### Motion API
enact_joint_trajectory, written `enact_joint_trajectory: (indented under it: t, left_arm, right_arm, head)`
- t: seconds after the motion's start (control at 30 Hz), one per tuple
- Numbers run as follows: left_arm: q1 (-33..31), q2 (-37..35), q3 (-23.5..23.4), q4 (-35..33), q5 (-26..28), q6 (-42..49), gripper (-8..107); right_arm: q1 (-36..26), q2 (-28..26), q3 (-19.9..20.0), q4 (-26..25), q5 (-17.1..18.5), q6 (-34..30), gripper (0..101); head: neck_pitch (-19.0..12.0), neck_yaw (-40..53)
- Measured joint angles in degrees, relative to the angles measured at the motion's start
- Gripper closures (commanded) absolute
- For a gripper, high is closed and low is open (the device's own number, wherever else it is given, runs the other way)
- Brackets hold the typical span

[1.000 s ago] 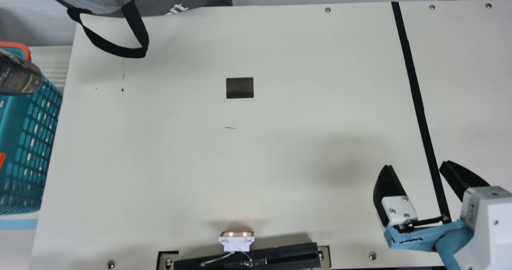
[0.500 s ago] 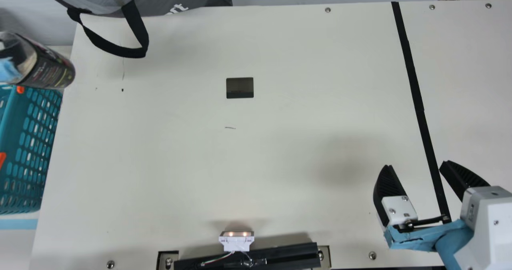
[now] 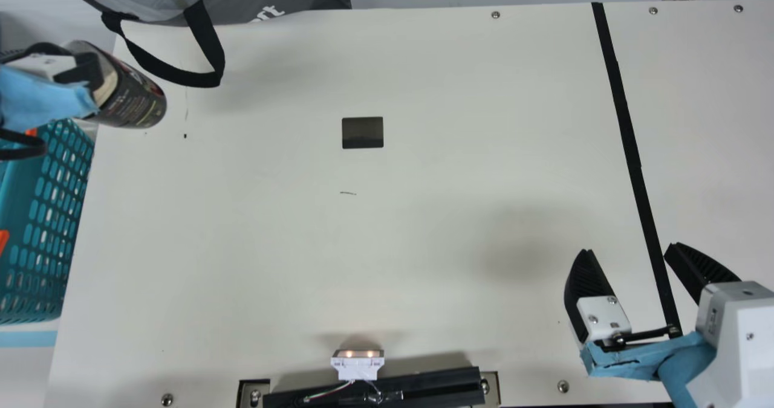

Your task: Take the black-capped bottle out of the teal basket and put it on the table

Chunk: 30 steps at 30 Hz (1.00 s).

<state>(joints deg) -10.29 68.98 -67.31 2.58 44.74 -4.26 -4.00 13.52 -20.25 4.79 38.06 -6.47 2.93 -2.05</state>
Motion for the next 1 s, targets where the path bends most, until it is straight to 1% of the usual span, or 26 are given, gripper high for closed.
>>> enact_joint_trajectory:
  t: [0.67, 1.0]
  left_arm:
    - [-12.2, 4.6, -1.5, 6.0, -1.6, -6.8, 99]
    - [-16.9, 6.2, -2.2, 5.9, -2.6, -6.9, 99]
  right_arm:
    - [0.0, 0.0, 0.0, 0.0, -0.1, 0.0, 10]
    - [0.0, 0.0, 0.0, 0.0, -0.1, 0.0, 10]
  head:
    - [0.0, 0.0]
    - [0.0, 0.0]
